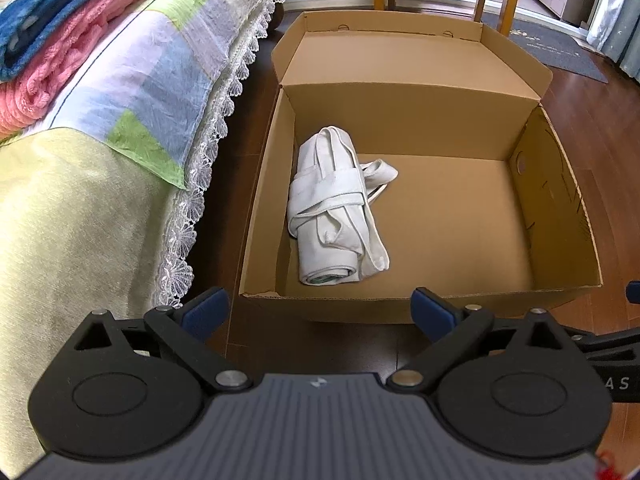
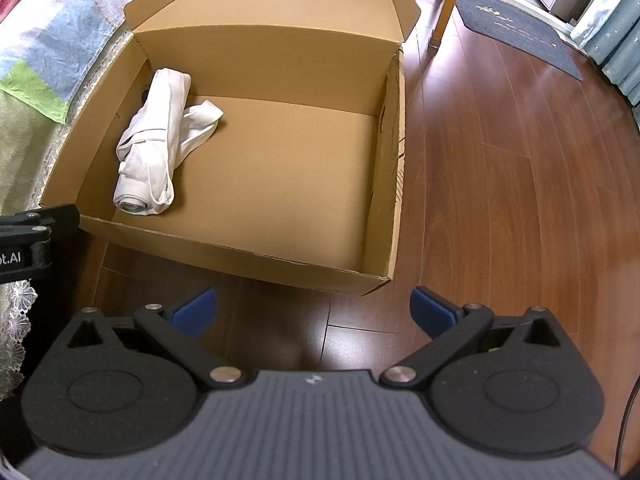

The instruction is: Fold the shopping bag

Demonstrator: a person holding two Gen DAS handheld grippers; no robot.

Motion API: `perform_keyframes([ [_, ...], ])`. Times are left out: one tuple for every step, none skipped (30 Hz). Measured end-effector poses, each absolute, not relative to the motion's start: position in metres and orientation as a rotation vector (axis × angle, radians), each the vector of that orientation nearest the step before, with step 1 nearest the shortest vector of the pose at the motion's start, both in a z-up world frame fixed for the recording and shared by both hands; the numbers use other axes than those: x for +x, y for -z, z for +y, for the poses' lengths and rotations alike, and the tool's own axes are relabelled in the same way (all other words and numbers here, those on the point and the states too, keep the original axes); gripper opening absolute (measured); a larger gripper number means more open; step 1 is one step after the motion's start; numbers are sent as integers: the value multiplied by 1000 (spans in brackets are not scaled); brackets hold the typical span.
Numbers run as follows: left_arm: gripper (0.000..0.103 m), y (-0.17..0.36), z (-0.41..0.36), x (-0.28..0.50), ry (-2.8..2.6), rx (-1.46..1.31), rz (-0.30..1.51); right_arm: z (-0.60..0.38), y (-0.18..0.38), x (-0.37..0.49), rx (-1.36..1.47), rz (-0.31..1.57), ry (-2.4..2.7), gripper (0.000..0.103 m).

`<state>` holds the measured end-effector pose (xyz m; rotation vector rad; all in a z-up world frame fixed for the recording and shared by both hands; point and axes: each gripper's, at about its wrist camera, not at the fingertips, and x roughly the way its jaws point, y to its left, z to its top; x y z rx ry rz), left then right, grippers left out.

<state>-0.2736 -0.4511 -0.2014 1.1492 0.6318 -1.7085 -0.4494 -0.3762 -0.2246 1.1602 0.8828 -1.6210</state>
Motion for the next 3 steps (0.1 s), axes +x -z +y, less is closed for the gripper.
perform_keyframes([
  [99,201,-451,-273,1714,1143,629,-376,224,-449,1158,882,1620,102],
  [99,200,-450,-273,1718,1137,622,-376,223,-449,1156,881,1618,102],
  [99,199,-449,-274,1721,1132,612,-376,223,-448,1152,881,1619,102],
])
